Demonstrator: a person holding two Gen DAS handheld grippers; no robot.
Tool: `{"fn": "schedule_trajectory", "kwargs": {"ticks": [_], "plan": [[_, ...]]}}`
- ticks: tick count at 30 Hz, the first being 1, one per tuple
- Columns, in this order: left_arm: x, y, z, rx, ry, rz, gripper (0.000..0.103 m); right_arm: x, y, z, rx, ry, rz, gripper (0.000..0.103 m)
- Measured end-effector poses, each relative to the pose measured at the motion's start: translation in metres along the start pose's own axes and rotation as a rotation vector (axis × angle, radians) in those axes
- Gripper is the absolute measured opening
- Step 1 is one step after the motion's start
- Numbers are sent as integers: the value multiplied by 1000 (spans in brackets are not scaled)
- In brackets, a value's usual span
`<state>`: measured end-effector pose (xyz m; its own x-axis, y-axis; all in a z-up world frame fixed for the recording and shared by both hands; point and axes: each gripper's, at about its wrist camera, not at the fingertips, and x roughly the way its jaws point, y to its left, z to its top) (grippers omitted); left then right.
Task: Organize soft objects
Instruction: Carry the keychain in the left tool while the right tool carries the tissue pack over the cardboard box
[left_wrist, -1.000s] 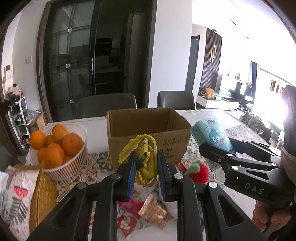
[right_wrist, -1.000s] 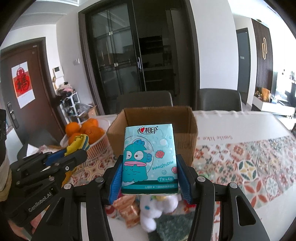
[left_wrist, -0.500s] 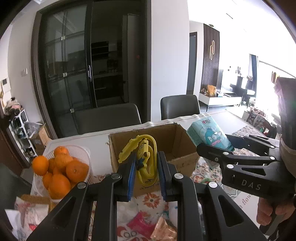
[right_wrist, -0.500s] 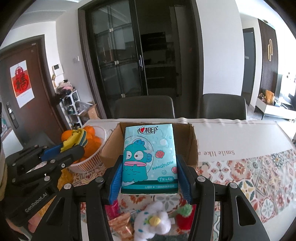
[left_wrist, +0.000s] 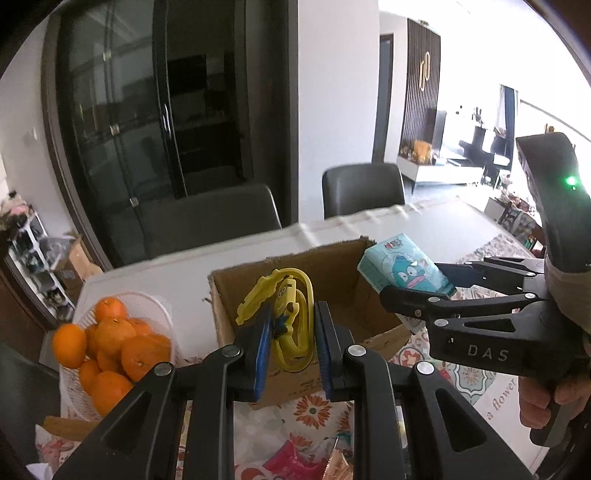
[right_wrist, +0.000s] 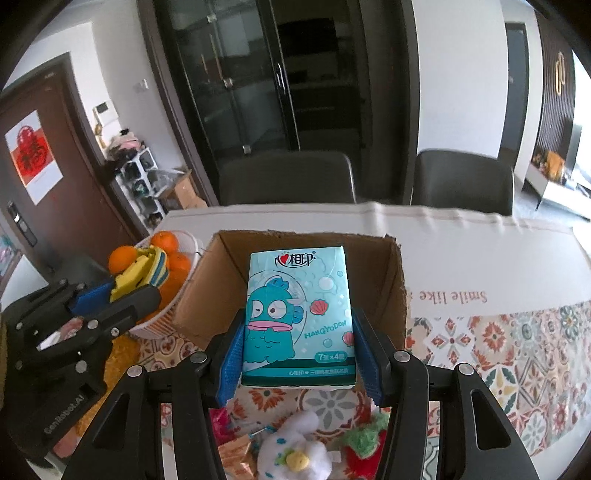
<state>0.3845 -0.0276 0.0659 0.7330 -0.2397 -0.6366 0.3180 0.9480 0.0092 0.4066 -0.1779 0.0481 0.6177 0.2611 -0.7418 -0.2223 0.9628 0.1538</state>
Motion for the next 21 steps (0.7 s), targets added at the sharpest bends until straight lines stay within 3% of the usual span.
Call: {"fn": "schedule_trajectory", "kwargs": {"ticks": [10,21], "plan": [[67,17,13,-35,169,-27,23,49,-17,17,8,109,-31,54],[108,23,13,-39,255,-35,29,79,-33,20,55,166,-18,55]]}}
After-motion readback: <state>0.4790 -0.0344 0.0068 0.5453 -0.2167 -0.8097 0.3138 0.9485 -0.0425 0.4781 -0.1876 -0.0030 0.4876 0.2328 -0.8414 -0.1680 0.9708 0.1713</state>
